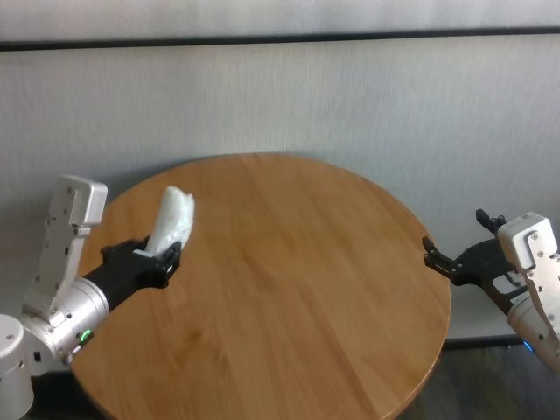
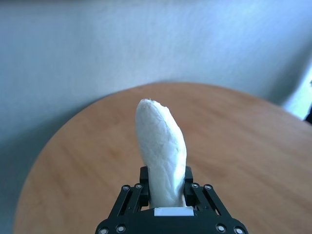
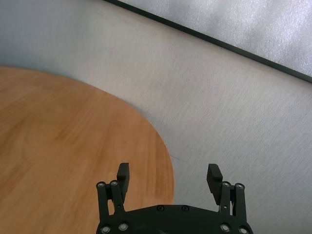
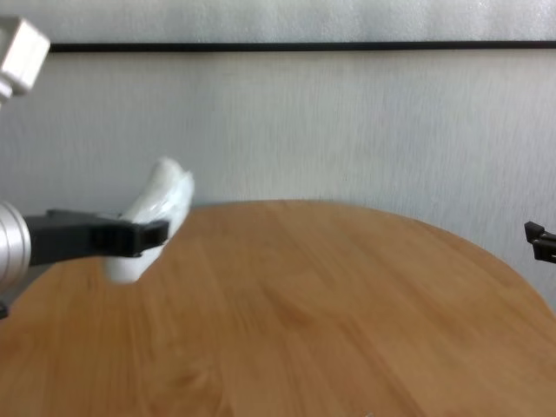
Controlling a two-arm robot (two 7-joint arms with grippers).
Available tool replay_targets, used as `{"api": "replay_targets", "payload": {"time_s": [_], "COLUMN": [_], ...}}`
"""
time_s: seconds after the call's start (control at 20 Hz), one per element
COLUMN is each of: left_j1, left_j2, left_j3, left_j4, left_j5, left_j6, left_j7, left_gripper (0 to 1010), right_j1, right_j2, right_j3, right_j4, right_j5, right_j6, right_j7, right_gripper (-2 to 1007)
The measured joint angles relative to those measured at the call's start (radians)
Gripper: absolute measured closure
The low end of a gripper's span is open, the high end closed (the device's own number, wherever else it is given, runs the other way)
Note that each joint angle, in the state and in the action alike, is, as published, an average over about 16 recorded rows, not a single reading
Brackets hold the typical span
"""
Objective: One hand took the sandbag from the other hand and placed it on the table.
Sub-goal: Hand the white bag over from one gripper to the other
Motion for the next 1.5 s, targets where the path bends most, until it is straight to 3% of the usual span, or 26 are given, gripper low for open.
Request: {"api": "replay_targets", "payload": {"time_s": [0.4,0.65,1.05,1.5], "left_j1": [0.007,-0.001,-0.023,-0.058], "left_j2": [0.021,0.033,0.051,0.062], "left_j3": [0.021,0.044,0.090,0.153], "left_j4": [-0.034,-0.048,-0.063,-0.051], "left_j5": [-0.058,-0.089,-0.116,-0.111], "left_j6": [-0.096,-0.135,-0.171,-0.186], "left_j7": [-0.112,-0.163,-0.221,-0.244], "left_gripper": [599,599,599,599], "right_j1": [0.000,0.000,0.000,0.000], "right_j2": [0.000,0.000,0.000,0.000], "right_j3": [0.000,0.000,0.000,0.000], "right_j4": [0.000,0.000,0.000,0.000], "right_j5": [0.000,0.000,0.000,0.000], "right_j6": [0.000,0.000,0.000,0.000], "right_j7": [0.000,0.000,0.000,0.000], "right_gripper": [4,4,4,4]}}
